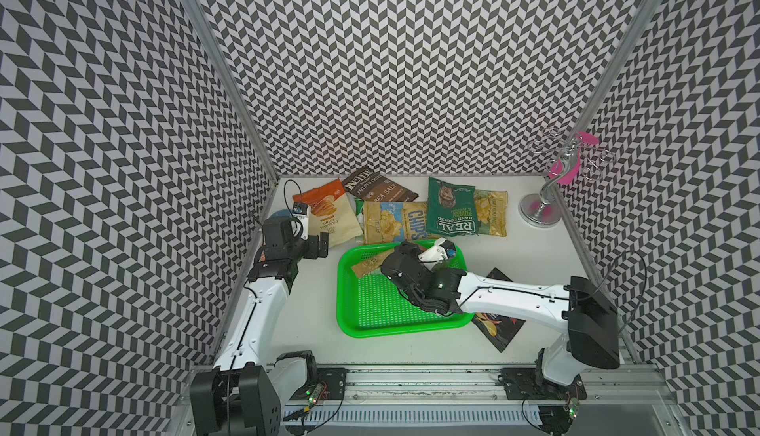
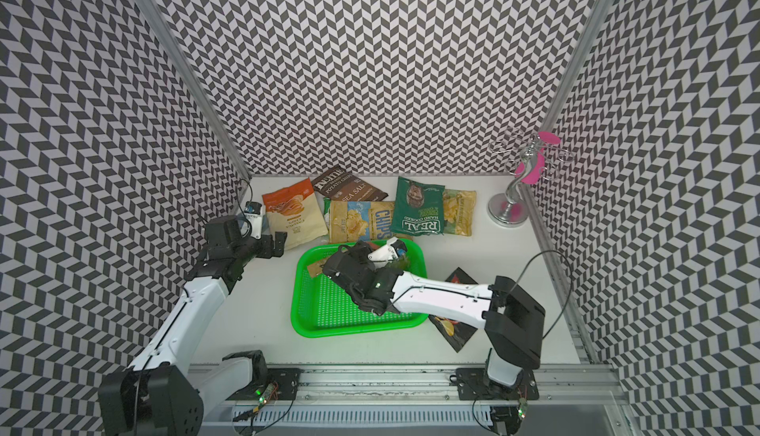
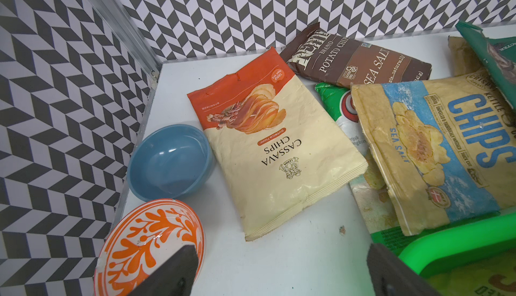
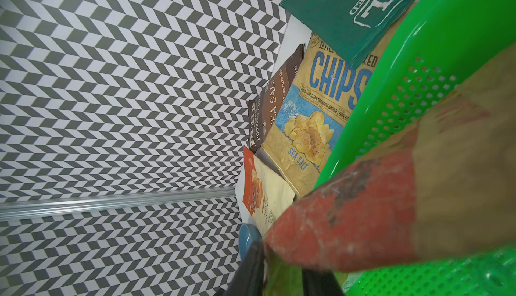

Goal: Put the potato chips into the basket
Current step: Place the potato chip in the basket.

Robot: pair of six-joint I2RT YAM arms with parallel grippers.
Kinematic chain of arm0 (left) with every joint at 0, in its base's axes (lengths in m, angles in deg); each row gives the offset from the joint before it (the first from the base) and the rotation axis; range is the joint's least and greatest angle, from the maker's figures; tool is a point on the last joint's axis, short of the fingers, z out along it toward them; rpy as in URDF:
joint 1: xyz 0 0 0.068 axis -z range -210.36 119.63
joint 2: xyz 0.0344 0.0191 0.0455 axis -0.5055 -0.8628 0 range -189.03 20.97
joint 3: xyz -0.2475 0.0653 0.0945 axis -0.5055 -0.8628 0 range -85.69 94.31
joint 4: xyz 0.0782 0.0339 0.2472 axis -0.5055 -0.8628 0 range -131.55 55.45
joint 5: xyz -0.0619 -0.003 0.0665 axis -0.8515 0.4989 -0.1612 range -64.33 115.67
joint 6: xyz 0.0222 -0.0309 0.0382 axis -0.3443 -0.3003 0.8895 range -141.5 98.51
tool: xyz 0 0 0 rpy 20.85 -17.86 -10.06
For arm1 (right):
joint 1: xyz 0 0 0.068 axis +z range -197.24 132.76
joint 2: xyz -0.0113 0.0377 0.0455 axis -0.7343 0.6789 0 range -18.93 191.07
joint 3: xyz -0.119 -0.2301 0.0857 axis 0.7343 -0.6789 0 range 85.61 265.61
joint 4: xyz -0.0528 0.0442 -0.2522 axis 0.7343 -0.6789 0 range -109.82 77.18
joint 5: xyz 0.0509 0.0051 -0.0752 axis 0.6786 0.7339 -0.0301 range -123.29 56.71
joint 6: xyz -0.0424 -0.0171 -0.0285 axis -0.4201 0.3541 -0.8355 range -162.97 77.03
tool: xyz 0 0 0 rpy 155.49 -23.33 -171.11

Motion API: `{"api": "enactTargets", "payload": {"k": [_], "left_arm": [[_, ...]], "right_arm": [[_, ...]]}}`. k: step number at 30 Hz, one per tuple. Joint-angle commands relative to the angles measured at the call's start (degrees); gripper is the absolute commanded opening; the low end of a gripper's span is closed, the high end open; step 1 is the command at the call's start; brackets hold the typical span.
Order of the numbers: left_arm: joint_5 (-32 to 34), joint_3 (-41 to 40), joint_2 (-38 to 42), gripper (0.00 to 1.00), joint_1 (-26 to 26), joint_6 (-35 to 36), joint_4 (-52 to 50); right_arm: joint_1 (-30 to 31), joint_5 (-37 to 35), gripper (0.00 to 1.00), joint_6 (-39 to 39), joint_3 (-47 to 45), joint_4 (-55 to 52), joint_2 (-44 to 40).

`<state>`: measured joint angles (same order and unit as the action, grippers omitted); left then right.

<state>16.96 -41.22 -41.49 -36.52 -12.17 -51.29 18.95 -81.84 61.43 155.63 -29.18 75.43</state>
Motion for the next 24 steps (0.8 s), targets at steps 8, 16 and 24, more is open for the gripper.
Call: {"api": "enactTargets", "payload": {"k": [8,16,24], "left_arm": [[-0.89,-0.31,0.58,0.99,-0.35,-0.10,1.02],[-1.38,-0.27,0.74,0.99,-0.35,-0.01,0.98],[-2.52,-0.22,0.65,0.99,-0.33,0.26,0.71]], "right_arm": [[-0.07,10.68,0.60,-16.14,-10.95,9.60,-18.80],[-0.28,11.80,0.67,-37.49,-20.59,19.75,-33.22],[-16.42,31.99,0.70,-54.72,-22.39,14.52,-41.01]]}}
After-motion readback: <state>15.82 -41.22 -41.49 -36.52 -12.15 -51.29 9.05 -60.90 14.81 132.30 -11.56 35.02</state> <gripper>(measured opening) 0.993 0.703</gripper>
